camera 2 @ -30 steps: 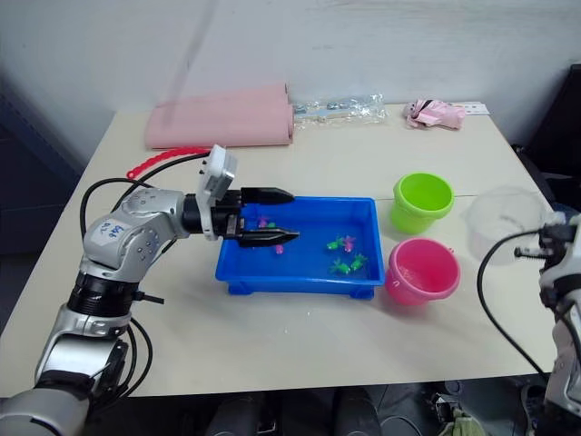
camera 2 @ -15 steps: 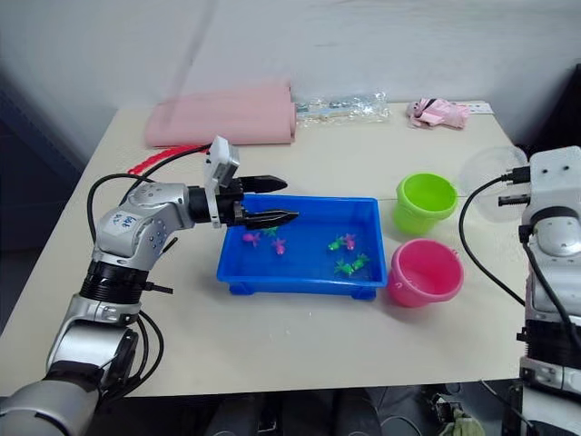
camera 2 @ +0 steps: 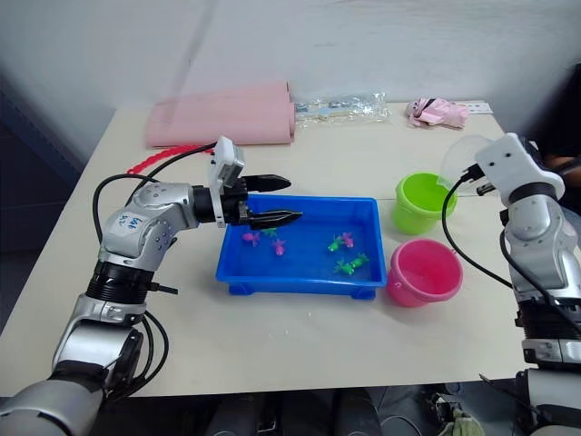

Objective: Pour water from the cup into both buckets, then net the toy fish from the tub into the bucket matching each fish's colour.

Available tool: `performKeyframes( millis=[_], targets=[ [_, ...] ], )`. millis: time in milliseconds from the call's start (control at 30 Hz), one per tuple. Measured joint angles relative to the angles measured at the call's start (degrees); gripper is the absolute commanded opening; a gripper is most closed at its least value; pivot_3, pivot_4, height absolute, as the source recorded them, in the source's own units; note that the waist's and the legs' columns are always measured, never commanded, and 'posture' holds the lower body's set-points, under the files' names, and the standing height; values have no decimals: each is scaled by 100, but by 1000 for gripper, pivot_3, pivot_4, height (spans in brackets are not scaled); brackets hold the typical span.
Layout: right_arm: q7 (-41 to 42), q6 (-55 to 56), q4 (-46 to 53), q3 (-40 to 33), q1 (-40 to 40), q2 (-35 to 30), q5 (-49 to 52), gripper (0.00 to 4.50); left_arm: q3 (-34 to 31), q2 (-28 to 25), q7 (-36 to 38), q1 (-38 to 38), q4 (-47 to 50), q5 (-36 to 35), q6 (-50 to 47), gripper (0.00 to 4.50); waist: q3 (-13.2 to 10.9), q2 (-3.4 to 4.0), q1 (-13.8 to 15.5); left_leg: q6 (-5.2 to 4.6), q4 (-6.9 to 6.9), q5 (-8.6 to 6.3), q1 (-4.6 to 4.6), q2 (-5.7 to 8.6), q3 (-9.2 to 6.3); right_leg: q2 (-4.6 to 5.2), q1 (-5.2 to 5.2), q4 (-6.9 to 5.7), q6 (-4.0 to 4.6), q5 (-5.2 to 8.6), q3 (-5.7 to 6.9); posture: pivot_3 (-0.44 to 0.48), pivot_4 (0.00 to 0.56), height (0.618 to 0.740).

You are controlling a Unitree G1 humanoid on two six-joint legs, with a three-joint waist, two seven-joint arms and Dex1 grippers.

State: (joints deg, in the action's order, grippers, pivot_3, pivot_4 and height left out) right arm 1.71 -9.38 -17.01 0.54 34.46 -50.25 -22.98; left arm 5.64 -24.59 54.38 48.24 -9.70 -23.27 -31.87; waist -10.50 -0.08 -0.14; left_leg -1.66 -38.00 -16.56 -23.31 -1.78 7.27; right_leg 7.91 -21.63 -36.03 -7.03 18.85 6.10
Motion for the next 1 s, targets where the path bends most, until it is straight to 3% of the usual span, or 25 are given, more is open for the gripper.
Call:
performKeyframes(
  millis=[300, 700, 767, 1000],
  targets=[
    [-339, 1101, -415, 1102, 433, -532, -1688, 39, -19, 93, -28, 60, -12, 40, 35, 4500, 0, 0, -16, 2, 2, 1, 0, -2, 1, -2, -2, 0, 0, 0, -1, 0, 150, 738],
    [-642, 1613, -725, 1174, 498, -588, -2233, 39, -81, 90, -49, 59, -10, 39, 33, 4500, 0, 0, -12, 2, 1, 1, 0, -2, 1, -2, -1, 0, 0, 0, 0, 0, 150, 738],
    [-616, 1631, -700, 980, 443, -554, -2003, 39, -77, 89, -24, 58, -3, 39, 37, 4500, 0, 0, -4, 2, 1, 1, 0, -2, 0, -2, -1, 0, 0, 0, 0, 0, 150, 738],
    [-110, 624, 115, -1082, -496, 335, 134, 39, -42, 102, 396, -50, 353, -102, 190, 4500, -1, -1, 35, 2, 0, 1, -2, -1, -9, -3, 10, 5, 0, 0, 9, 0, 150, 738]
  ],
)
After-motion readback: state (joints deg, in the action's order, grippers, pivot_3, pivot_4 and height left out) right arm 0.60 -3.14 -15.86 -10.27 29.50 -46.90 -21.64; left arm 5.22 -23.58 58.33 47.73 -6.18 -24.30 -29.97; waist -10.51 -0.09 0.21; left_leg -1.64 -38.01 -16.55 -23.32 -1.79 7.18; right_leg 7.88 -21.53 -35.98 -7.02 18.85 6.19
